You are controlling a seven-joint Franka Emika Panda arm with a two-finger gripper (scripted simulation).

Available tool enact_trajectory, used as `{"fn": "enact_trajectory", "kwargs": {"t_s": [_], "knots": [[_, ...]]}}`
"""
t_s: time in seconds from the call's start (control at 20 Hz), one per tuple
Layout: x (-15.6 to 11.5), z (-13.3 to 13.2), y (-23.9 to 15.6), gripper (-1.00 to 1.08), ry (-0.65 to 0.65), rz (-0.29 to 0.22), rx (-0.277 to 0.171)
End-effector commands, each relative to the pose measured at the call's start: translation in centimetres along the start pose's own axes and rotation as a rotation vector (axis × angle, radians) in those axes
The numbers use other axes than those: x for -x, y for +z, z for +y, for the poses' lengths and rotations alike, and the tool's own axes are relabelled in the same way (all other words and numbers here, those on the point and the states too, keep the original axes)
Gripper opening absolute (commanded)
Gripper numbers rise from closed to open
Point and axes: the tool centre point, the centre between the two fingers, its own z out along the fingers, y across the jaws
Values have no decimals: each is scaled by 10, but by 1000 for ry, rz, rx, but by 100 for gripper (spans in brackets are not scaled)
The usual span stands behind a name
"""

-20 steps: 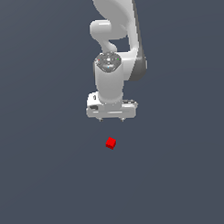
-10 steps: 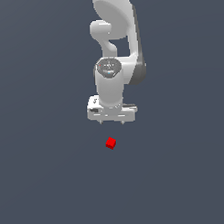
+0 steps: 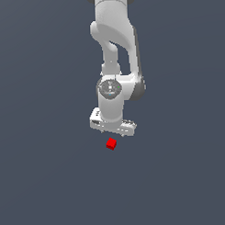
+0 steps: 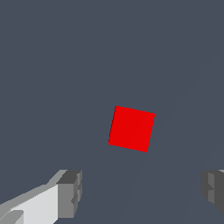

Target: Pick up the red cube and move it to a goal position.

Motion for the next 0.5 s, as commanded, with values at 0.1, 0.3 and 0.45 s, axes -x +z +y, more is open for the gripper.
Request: {"fn": "enact_trajectory", "kwargs": {"t_s": [0.1,0.3,0.45], "knots": [[-13,-1,31,100,93,7,0],[-21,-1,50,100,151,11,-1],[-26,0,60,100,181,13,-1]]}}
